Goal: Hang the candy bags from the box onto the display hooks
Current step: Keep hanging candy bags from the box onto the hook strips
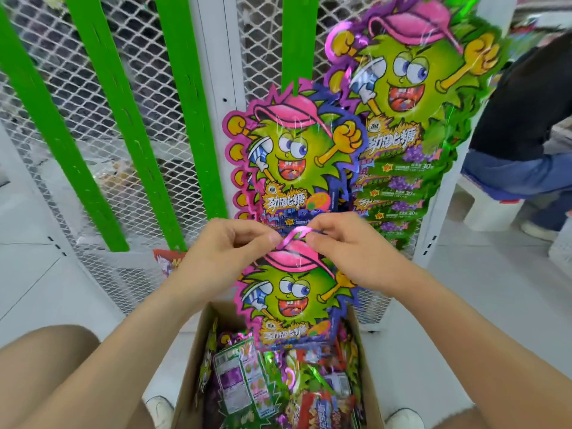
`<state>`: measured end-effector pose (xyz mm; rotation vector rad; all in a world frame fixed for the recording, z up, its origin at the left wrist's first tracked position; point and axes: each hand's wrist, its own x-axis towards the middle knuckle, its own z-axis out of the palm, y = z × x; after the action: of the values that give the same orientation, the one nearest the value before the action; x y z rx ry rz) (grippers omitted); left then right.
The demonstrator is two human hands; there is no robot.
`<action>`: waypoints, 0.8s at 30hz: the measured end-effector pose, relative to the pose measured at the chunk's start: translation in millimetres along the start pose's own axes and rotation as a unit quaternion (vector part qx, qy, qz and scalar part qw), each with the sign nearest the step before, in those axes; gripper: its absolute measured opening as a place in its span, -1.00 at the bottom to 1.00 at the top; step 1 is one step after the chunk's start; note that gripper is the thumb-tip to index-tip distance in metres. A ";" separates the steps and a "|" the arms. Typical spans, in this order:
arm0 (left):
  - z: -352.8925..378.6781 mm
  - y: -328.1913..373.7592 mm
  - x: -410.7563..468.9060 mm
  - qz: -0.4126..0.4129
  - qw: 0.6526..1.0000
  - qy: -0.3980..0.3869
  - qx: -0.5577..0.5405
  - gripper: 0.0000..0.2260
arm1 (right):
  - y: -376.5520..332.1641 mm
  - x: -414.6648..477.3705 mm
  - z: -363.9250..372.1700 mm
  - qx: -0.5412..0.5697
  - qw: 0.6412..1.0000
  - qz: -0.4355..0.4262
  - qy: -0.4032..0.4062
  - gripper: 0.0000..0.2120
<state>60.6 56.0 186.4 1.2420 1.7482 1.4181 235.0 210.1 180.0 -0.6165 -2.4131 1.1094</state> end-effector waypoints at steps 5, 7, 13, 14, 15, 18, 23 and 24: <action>8.7 46.7 19.8 0.093 0.993 0.041 0.055 -0.89 | -25.5 -3.4 -36.2 -0.072 0.983 -0.071 0.151 -0.93; 15.3 70.3 32.9 0.148 0.981 0.082 0.097 -0.92 | -39.0 -4.8 -51.7 -0.087 0.963 -0.106 0.231 -0.92; 43.5 164.1 79.0 0.283 0.913 0.200 0.215 -0.75 | -63.6 14.4 -118.8 -0.238 0.872 -0.119 0.412 -0.83; 48.3 179.4 86.9 0.299 0.906 0.204 0.222 -0.70 | -66.6 19.2 -132.2 -0.247 0.859 -0.116 0.434 -0.84; 52.7 194.4 94.3 0.309 0.902 0.199 0.224 -0.66 | -70.7 24.1 -145.2 -0.250 0.849 -0.115 0.450 -0.84; 63.5 231.8 120.4 0.313 0.908 0.163 0.226 -0.51 | -83.3 42.6 -178.1 -0.228 0.852 -0.130 0.453 -0.80; 76.8 274.3 153.7 0.258 0.943 0.120 0.171 -0.55 | -102.1 68.6 -219.1 -0.206 0.839 -0.161 0.477 -0.78; 78.2 278.1 160.0 0.245 0.949 0.121 0.155 -0.56 | -105.1 72.1 -226.2 -0.206 0.835 -0.161 0.485 -0.80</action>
<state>147.2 236.8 448.8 1.8365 1.9699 1.6674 273.7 323.4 410.3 -0.6478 -1.7100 0.0319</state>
